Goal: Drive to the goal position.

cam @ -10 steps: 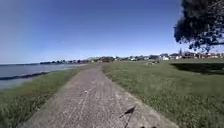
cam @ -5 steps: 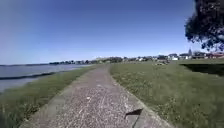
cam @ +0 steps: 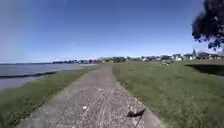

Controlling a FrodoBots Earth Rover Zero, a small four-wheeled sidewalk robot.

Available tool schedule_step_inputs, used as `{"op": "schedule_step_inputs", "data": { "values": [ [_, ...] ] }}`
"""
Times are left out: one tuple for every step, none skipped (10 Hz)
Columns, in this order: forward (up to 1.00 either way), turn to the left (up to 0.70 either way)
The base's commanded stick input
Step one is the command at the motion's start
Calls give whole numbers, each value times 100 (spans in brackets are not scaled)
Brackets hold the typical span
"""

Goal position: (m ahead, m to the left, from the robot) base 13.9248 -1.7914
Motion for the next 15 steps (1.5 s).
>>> {"op": "schedule_step_inputs", "data": {
  "values": [
    [70, 0],
    [70, 0],
    [70, 0],
    [70, 0],
    [70, 0],
    [70, 0],
    [70, 0],
    [70, 0],
    [70, 0],
    [70, 0],
    [70, 0],
    [70, 0],
    [70, 35],
    [70, 32],
    [70, 8]
  ]
}}
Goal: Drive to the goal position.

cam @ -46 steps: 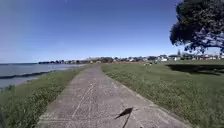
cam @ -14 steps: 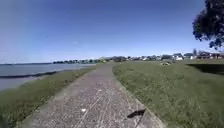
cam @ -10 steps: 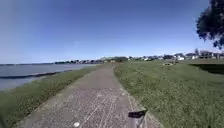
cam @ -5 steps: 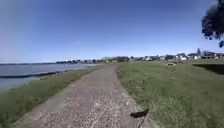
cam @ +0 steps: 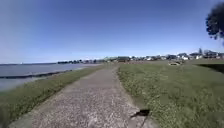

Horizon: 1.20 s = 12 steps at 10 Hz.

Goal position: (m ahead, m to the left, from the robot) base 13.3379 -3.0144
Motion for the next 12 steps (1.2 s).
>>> {"op": "schedule_step_inputs", "data": {
  "values": [
    [70, 0],
    [70, 0],
    [70, 0],
    [70, 0],
    [70, 0],
    [70, 0],
    [70, 0],
    [70, 0],
    [70, 0],
    [70, 0],
    [70, -20],
    [70, 0]
  ]
}}
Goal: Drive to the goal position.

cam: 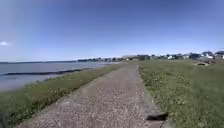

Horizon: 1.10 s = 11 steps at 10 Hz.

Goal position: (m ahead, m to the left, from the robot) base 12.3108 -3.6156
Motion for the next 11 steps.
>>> {"op": "schedule_step_inputs", "data": {
  "values": [
    [70, 0],
    [70, 0],
    [70, 0],
    [70, 0],
    [70, 0],
    [70, 0],
    [70, 0],
    [70, 0],
    [70, 0],
    [70, 0],
    [70, 0]
  ]
}}
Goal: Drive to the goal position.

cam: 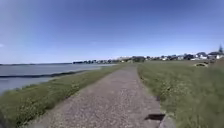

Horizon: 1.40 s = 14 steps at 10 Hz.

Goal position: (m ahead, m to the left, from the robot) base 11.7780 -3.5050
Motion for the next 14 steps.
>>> {"op": "schedule_step_inputs", "data": {
  "values": [
    [70, -9],
    [70, -34],
    [70, -35],
    [70, -35],
    [70, -34],
    [70, 0],
    [70, 0],
    [70, 0],
    [70, 0],
    [70, 0],
    [70, 0],
    [70, 0],
    [70, 0],
    [70, 0]
  ]
}}
